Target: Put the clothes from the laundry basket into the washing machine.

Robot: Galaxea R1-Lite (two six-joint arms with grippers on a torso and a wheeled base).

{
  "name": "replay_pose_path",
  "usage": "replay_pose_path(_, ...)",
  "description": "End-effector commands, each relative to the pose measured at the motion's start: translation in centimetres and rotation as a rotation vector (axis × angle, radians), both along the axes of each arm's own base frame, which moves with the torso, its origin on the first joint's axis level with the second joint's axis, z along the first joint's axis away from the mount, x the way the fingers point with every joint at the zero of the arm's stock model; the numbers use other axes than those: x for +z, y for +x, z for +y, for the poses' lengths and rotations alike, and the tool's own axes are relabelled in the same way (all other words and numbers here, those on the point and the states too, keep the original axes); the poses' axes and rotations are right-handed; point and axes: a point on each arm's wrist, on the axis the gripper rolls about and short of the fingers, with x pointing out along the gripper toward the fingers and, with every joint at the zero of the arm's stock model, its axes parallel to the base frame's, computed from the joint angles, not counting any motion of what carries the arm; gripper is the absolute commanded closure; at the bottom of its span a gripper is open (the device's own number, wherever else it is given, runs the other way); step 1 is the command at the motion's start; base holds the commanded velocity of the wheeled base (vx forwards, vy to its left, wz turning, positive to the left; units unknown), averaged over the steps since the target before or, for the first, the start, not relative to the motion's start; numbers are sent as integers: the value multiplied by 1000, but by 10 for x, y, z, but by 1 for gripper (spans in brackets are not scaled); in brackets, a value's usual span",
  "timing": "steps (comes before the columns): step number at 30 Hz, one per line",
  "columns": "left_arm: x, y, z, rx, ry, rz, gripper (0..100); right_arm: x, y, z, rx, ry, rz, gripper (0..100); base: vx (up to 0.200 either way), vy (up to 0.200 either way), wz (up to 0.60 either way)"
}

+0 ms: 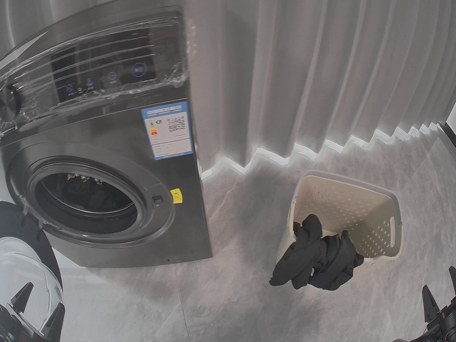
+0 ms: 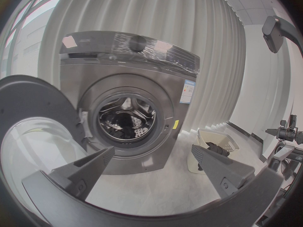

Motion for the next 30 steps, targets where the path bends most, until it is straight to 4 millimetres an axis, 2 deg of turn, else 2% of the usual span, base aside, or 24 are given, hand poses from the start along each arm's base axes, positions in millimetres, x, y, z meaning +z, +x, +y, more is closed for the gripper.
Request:
replay_pose_path(1,-4,1,0,2,3,19,0,-5,1,0,1,0,11,0,0,0,0)
replay_pose_path(10,-4,1,0,6,3,18,0,-5,1,0,3,0,10,0,0,0,0)
replay_pose_path(20,-4,1,0,6,3,19,0,-5,1,0,3,0,10,0,0,0,-600)
replay_pose_path(30,-4,1,0,6,3,18,0,-5,1,0,4,0,10,0,0,0,0)
